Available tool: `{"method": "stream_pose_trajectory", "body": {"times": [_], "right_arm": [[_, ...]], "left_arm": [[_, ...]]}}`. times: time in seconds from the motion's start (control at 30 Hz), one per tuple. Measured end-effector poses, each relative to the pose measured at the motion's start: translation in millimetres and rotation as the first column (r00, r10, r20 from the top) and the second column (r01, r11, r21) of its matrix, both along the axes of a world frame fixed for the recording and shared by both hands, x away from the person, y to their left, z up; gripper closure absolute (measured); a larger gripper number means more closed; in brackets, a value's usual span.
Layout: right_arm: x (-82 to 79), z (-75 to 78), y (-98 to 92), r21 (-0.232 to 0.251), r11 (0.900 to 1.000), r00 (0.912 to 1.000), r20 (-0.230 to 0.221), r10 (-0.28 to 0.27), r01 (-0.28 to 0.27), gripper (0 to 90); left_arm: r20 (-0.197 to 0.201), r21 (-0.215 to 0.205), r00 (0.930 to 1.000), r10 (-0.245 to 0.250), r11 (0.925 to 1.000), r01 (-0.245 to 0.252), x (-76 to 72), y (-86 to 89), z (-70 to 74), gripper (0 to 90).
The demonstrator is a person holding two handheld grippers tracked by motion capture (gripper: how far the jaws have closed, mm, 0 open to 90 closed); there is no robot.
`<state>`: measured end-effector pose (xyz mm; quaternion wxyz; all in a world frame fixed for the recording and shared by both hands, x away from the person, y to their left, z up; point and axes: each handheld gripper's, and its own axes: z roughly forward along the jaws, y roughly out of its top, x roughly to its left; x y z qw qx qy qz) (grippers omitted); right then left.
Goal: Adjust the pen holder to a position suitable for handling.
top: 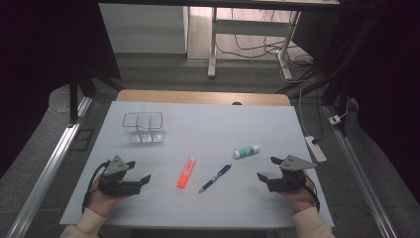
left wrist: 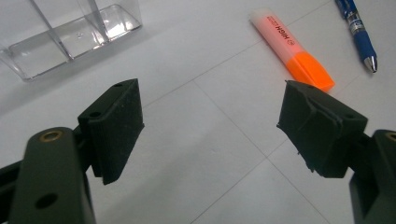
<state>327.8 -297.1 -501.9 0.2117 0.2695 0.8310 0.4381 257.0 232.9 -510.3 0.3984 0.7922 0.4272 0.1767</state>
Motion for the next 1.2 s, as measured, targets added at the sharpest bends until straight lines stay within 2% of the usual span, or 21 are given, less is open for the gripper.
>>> {"method": "stream_pose_trajectory", "body": {"times": [0.47,1.2], "right_arm": [[-1.5,0.7,-0.5,0.006,1.0,1.0,0.001,0.003,-0.003,20.1],[0.1,-1.7,-0.1,0.014,1.0,0.9998,-0.019,0.008,-0.008,20.9]], "left_arm": [[0.022,0.001,0.9998,0.001,1.0,-0.001,-1.0,0.2,3.7,21.4],[0.001,0.008,1.0,-0.006,1.0,0.006,5.6,-2.7,3.9,23.1]]}}
